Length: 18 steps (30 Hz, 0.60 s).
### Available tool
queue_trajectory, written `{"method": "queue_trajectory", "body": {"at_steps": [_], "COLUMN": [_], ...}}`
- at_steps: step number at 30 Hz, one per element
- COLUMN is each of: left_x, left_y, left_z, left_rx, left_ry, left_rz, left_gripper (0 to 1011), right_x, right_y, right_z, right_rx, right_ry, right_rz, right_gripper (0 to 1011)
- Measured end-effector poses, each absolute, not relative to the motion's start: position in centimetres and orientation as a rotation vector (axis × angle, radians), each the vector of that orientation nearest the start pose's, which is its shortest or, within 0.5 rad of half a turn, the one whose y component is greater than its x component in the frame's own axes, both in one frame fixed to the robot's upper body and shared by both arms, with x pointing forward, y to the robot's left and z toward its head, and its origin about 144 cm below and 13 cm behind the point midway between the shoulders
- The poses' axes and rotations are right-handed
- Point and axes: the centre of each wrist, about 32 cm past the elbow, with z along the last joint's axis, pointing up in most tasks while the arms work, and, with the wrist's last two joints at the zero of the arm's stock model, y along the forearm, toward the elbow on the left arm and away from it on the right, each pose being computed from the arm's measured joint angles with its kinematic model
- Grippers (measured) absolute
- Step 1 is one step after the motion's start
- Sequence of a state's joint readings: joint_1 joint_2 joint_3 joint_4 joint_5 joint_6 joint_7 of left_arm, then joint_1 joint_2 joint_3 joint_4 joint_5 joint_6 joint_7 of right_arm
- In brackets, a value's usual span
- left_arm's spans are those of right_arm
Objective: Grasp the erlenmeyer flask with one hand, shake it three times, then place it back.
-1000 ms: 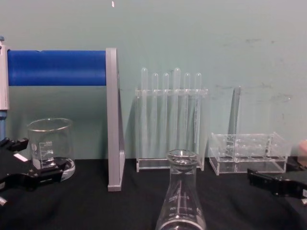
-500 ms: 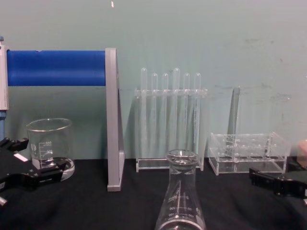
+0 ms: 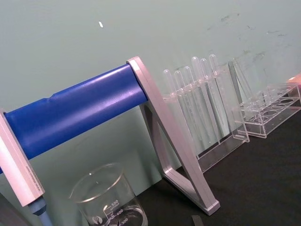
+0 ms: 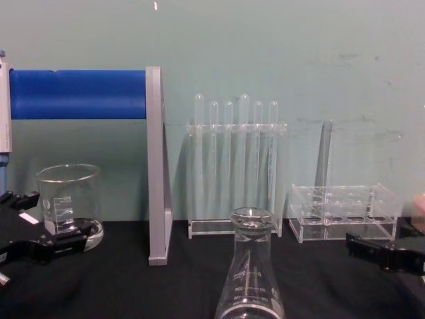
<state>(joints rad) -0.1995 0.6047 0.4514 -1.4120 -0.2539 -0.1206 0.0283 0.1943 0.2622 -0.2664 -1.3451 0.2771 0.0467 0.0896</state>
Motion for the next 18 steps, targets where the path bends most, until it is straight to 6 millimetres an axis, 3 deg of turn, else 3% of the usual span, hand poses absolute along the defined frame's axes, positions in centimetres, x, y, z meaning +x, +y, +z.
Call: {"method": "queue_trajectory", "body": {"at_steps": [18], "left_x": [48.86], "left_y": [30.97], "left_z": [113.98], "left_rx": [0.304], "left_ry": [-0.285], "left_rz": [1.248], "left_gripper": [1001], "right_x": [50.50], "right_y": [-24.22], "right_z": [112.79], "right_rx": [-0.130], "right_ry": [0.083], "right_rz": [-1.287], "right_gripper": [1000]}}
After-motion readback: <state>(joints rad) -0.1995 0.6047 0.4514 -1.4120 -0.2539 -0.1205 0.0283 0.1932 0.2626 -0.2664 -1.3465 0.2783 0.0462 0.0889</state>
